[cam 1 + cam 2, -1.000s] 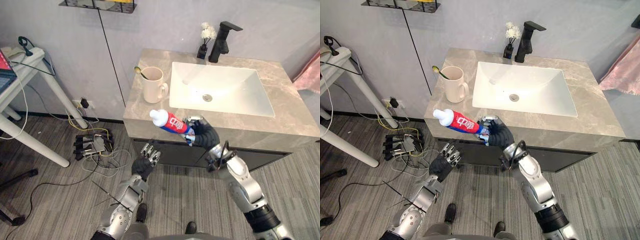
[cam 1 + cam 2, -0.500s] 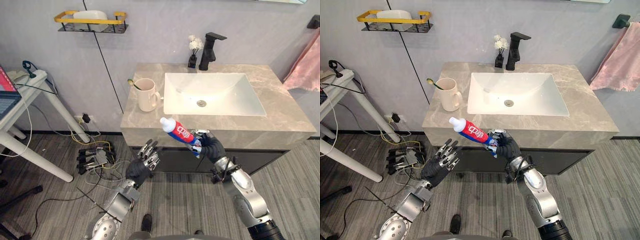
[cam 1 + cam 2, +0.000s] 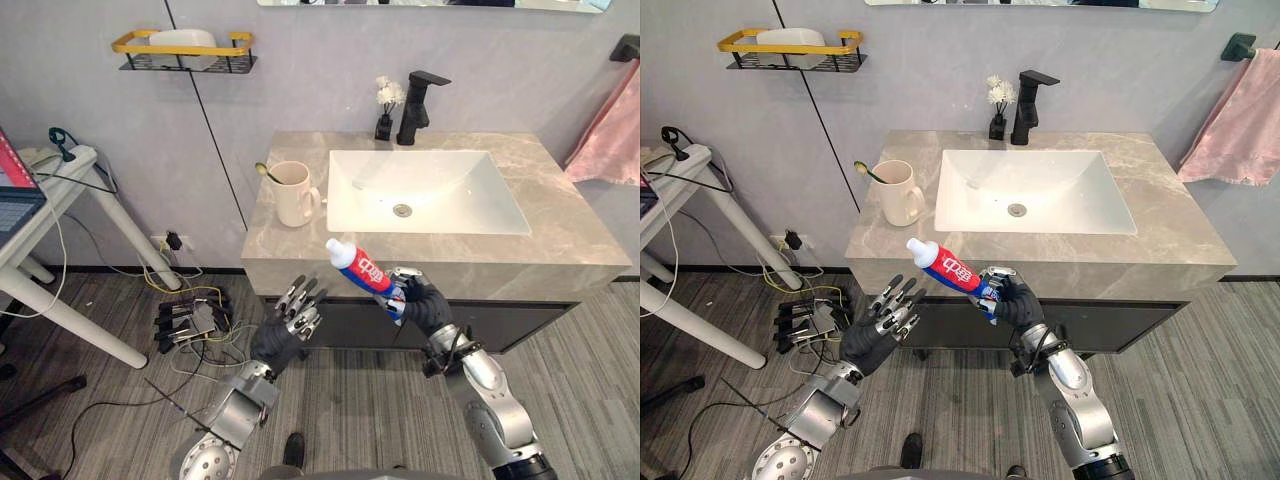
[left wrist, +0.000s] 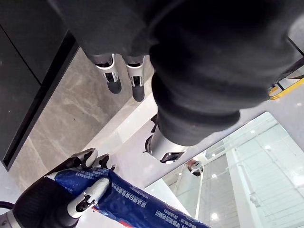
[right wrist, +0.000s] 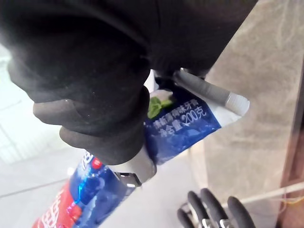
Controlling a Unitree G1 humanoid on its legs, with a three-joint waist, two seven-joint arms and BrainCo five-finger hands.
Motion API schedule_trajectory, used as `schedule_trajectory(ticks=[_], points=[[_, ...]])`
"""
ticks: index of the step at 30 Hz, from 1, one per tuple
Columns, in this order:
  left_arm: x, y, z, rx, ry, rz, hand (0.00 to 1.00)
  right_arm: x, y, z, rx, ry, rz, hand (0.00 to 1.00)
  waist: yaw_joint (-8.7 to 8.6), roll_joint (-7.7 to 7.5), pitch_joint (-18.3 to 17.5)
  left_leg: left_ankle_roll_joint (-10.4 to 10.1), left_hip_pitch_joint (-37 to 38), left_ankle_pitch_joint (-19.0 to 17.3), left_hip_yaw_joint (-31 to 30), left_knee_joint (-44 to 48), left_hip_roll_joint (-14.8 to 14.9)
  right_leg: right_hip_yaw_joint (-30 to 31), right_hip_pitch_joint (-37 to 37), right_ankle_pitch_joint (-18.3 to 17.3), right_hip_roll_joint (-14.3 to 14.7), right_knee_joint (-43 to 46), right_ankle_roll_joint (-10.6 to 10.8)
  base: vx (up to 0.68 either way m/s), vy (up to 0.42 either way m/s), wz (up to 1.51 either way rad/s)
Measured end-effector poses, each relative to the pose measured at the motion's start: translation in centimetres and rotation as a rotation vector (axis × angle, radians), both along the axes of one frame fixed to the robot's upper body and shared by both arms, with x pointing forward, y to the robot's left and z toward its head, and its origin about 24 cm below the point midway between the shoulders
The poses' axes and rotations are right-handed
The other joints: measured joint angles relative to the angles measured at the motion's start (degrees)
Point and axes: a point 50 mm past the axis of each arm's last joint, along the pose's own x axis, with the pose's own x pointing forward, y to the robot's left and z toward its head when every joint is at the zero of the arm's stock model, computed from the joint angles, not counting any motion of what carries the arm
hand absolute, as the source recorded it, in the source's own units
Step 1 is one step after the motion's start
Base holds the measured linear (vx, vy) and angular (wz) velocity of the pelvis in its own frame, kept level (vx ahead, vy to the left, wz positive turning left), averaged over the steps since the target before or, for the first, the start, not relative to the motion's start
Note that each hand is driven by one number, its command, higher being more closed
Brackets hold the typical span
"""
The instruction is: Organize washtable
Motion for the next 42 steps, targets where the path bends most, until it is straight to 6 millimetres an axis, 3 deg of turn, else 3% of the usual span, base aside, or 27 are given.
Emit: schedule_trajectory(ticks=[11,15,21,27,42], points=[[0.5,-2.1,0.6,0.029,-0.036,0.0,0.0,-1.8,1.6,-0.5,0.099,0.065,0.067,1.0,-0.07,-0.39,-1.02,-0.03,-0.24,-0.23,0.38,0.08,0.02,0.1,-0.11,0.01,0.05,-0.4,-0.02,0.0,0.0,0.0],[0.8,-2.4,1.9,0.026,-0.096,0.013,0.0,-2.2,1.8,-0.9,0.127,0.101,0.072,1.0,-0.12,-0.47,-1.07,-0.04,-0.13,-0.3,0.66,0.05,0.08,0.36,-0.18,0.19,0.07,-0.4,-0.28,0.0,0.0,-0.02],[0.9,-2.4,2.0,0.03,-0.109,0.018,0.0,-2.5,1.7,-1.2,0.129,0.117,0.068,1.0,-0.17,-0.69,-1.24,-0.14,0.25,-0.5,1.5,-0.02,0.22,1.25,-0.36,0.2,0.1,-0.39,-0.28,0.0,-0.003,-0.08],[0.9,-2.4,2.0,0.03,-0.11,0.02,0.0,-3.1,1.3,-2.1,0.129,0.158,0.045,1.0,-0.26,-1.66,-1.96,-0.13,0.26,-0.6,1.99,-0.01,0.2,1.68,-0.75,0.23,-0.02,0.02,-0.32,0.0,-0.003,-0.03],[0.8,-2.4,2.0,0.031,-0.109,0.016,0.0,-2.1,-1.3,-1.6,0.143,0.149,-0.142,1.0,-0.3,-2.01,-2.4,-0.11,0.47,-0.58,1.99,-0.03,0.2,1.72,-0.71,0.02,-0.07,0.13,-0.01,0.0,-0.001,0.0]])
